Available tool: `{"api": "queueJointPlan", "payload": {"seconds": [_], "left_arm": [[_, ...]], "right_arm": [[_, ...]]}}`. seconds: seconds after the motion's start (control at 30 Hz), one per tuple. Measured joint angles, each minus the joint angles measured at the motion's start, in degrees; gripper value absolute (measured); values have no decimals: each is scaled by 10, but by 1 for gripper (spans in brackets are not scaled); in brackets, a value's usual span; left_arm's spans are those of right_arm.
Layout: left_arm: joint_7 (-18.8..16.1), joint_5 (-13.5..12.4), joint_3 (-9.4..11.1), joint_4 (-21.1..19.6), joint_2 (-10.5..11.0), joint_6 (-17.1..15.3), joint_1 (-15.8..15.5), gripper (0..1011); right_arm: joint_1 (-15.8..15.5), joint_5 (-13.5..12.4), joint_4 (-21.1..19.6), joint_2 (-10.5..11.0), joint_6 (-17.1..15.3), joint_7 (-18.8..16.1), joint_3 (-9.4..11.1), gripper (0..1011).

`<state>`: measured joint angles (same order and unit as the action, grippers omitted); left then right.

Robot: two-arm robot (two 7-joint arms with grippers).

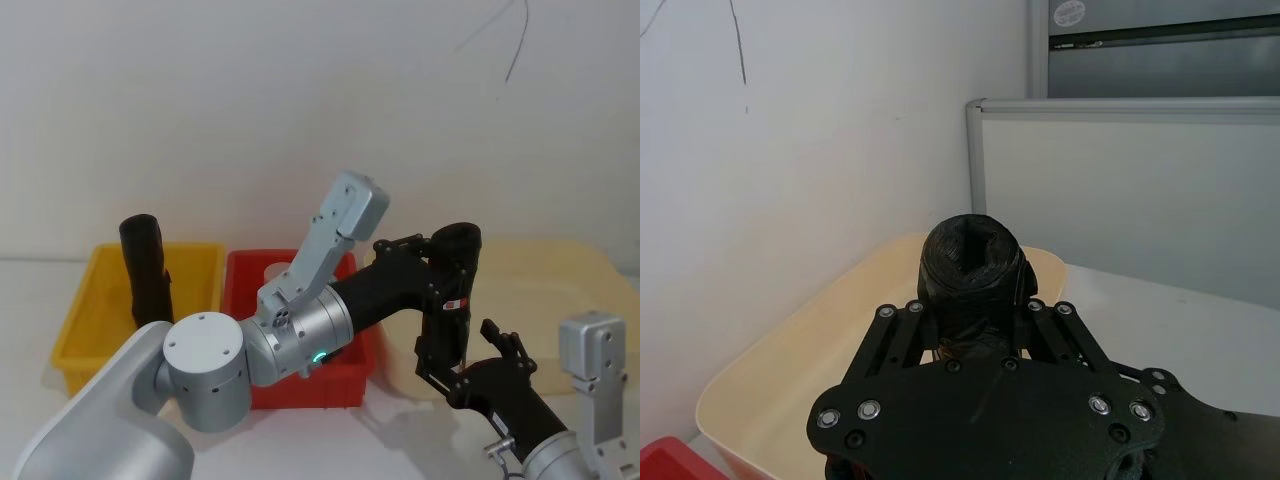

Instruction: Pick up the garbage bag with the one hand and transfer it to the other hand.

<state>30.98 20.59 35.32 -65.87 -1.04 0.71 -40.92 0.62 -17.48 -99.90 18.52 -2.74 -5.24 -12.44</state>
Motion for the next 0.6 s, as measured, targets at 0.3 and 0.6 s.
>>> {"api": "queueJointPlan", "payload": {"seconds": [0.3, 0.6], "left_arm": [[1, 1, 1, 1, 0, 0, 0, 358], [1, 1, 2, 1, -1, 0, -1, 358]], "right_arm": [[14, 8, 28, -9, 17, -9, -7, 1001], [27, 20, 62, -27, 34, -12, -19, 1001]]}}
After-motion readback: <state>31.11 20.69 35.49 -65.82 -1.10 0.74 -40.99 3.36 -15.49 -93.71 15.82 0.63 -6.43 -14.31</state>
